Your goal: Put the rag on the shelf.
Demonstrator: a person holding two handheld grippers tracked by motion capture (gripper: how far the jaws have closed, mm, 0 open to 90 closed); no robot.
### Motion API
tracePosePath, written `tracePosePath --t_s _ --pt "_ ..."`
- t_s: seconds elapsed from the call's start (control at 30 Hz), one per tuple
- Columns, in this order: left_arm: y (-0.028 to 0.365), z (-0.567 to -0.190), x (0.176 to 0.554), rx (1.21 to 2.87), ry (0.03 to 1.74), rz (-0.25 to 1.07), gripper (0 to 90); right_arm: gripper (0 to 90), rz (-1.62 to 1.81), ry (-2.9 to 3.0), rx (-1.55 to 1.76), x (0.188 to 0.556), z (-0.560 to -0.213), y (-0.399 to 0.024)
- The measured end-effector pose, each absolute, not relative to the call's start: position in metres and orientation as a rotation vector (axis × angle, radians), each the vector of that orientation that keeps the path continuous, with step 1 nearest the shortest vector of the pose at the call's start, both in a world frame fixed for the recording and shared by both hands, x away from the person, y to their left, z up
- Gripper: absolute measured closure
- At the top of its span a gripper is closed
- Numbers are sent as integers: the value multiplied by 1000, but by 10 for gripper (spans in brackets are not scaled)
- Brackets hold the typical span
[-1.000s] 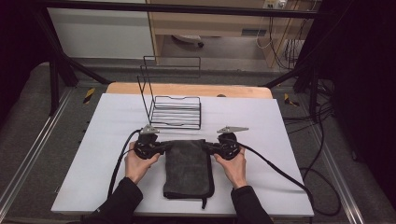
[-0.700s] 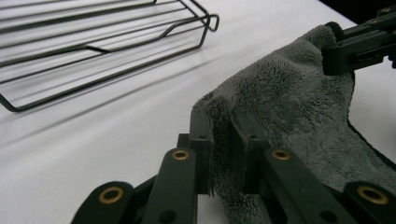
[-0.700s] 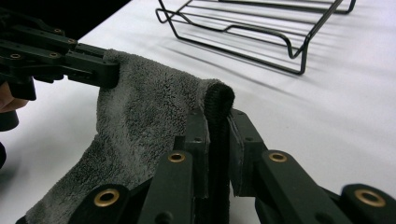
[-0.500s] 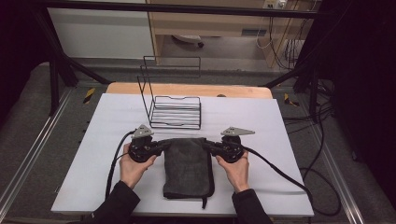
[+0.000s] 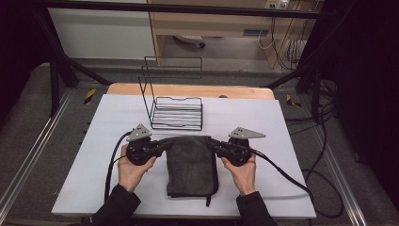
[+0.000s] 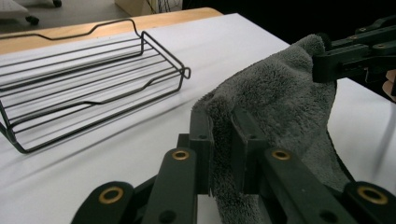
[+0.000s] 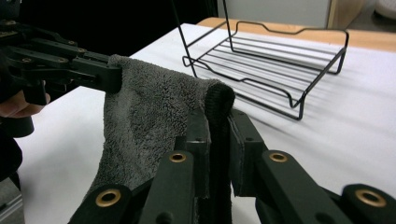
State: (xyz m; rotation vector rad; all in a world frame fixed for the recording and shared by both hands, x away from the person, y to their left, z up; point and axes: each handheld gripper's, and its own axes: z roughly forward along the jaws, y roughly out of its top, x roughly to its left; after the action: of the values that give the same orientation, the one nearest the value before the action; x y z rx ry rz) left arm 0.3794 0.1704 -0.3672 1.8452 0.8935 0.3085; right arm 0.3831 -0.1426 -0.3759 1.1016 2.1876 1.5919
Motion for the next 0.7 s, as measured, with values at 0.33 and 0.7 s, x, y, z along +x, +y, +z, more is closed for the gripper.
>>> tracePosePath --t_s 0.33,0.7 --pt "172 -352 371 1806 863 339 802 809 1626 2138 1022 373 -357 -143" --pt "176 -336 364 1763 834 386 802 810 1663 2086 970 367 -342 -141"
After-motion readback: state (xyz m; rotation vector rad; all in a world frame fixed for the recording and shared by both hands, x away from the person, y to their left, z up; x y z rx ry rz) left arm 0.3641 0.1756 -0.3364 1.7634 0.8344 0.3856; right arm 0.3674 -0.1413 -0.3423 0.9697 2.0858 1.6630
